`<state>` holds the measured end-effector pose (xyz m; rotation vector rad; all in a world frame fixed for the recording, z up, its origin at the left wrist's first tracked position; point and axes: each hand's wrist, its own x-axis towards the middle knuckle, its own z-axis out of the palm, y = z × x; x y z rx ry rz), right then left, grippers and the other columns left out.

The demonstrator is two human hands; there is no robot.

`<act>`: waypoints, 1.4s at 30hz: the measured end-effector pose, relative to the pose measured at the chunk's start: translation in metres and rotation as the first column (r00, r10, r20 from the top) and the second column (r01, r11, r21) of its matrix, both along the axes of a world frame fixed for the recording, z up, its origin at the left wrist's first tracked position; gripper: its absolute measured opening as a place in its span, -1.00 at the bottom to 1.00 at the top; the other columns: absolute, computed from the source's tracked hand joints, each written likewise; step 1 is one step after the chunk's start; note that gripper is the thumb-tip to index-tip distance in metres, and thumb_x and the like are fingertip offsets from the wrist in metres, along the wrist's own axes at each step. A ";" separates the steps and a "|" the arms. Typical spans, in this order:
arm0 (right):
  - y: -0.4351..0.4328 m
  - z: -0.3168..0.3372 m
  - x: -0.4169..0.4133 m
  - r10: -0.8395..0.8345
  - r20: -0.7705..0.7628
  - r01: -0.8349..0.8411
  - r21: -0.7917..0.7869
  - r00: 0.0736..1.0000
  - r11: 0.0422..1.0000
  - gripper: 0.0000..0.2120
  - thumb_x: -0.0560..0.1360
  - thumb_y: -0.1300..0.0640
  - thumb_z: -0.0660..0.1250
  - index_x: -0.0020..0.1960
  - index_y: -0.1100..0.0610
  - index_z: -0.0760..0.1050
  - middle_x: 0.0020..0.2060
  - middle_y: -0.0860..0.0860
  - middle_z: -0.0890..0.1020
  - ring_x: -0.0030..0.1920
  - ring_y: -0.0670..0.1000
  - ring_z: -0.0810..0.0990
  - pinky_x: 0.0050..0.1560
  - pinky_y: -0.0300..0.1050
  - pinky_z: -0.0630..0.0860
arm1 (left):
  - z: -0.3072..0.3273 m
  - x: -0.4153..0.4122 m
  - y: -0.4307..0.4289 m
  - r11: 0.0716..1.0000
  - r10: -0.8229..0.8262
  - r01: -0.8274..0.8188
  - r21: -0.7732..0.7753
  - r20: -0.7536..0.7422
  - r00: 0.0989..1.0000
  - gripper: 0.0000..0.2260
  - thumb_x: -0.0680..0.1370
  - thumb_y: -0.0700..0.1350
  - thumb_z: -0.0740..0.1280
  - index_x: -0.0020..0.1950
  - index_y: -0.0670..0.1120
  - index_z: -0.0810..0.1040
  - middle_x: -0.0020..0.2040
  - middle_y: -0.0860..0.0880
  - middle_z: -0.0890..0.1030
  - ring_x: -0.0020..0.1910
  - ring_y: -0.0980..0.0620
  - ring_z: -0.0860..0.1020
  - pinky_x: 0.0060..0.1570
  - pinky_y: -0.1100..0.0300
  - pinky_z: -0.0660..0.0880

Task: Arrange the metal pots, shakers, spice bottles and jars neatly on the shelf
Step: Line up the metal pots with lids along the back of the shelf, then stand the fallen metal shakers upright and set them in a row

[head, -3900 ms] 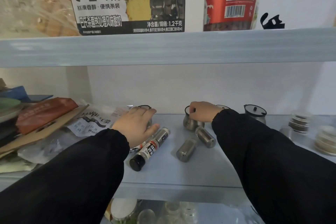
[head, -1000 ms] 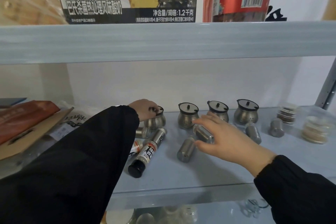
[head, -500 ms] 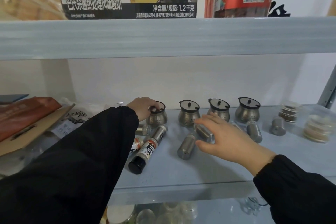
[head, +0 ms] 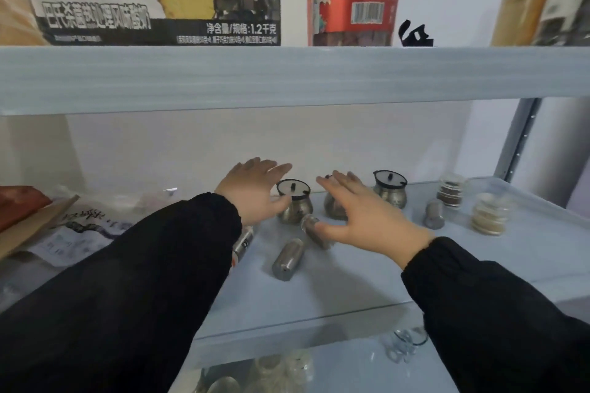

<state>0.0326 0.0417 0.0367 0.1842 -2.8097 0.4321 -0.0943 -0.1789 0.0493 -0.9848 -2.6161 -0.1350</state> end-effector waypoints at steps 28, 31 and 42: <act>0.293 -0.014 0.066 -0.081 0.102 0.078 0.033 0.991 0.996 -0.16 0.43 -0.25 0.34 0.59 -0.09 0.04 0.59 0.02 0.11 0.59 0.06 -0.05 0.51 0.00 0.09 | -0.032 0.145 0.266 1.000 0.021 -0.022 0.010 0.123 0.992 -0.56 0.52 0.26 0.13 0.32 0.09 0.34 0.07 0.02 0.48 0.20 -0.11 0.45 0.17 -0.03 0.42; 0.275 -0.018 0.050 -0.001 0.119 -0.008 0.076 0.993 0.997 -0.23 0.45 -0.13 0.36 0.57 -0.02 0.13 0.53 0.09 0.25 0.56 0.13 0.10 0.48 0.03 0.20 | -0.033 0.149 0.264 0.999 0.044 -0.043 -0.011 0.113 0.993 -0.44 0.54 0.26 0.14 0.50 0.08 0.24 0.23 -0.02 0.51 0.28 -0.11 0.44 0.26 -0.04 0.39; 0.223 -0.048 -0.017 -0.230 0.268 0.206 0.115 0.936 0.972 -0.60 0.58 -0.09 0.16 0.26 0.16 0.49 0.18 0.15 0.55 0.22 0.17 0.47 0.18 0.02 0.41 | -0.019 0.134 0.170 0.999 0.050 -0.051 0.007 0.091 0.995 -0.41 0.53 0.31 0.06 0.50 0.06 0.26 0.37 -0.02 0.47 0.33 -0.07 0.42 0.29 0.01 0.38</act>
